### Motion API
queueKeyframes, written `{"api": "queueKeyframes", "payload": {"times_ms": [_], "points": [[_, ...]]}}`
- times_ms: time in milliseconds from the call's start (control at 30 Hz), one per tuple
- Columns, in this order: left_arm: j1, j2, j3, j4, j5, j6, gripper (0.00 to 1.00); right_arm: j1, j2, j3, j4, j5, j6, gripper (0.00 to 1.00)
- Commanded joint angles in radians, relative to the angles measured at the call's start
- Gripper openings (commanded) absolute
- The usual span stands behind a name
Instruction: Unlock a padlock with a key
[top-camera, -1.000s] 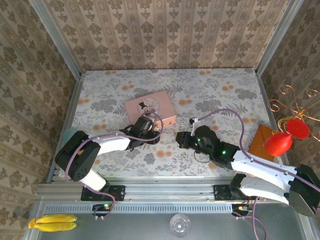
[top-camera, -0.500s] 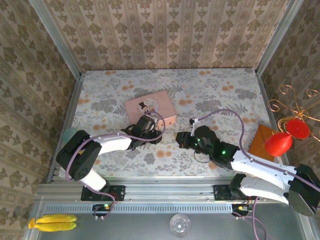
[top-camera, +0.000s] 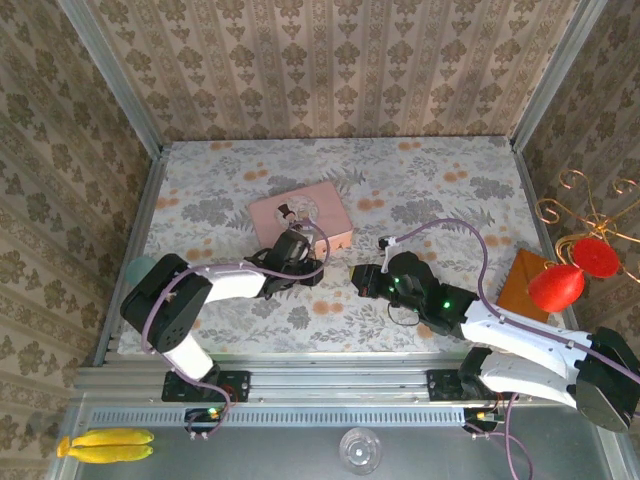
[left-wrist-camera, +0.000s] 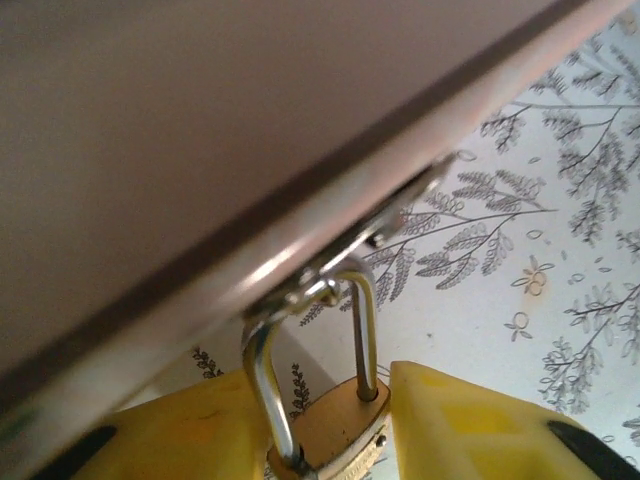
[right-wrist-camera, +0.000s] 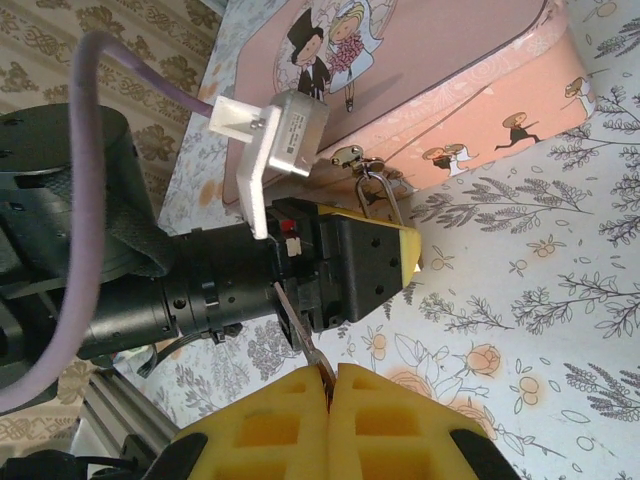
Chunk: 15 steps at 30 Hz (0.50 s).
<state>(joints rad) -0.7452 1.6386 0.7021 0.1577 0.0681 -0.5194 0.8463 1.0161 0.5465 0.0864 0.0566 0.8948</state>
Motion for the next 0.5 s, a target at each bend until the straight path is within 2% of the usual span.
{"api": "queueKeyframes", "payload": {"times_ms": [0,333,467], "points": [[0.001,0.018,0.005,0.014,0.026,-0.018,0.32,0.0,-0.019,-0.017,-0.004,0.037,0.017,0.0],[0.02,-0.009,-0.025,0.029,0.011,-0.059,0.07,0.001,-0.012,-0.011,-0.01,0.035,0.018,0.0],[0.051,-0.021,-0.045,0.071,0.059,-0.081,0.03,0.0,-0.004,-0.01,-0.009,0.035,0.023,0.0]]}}
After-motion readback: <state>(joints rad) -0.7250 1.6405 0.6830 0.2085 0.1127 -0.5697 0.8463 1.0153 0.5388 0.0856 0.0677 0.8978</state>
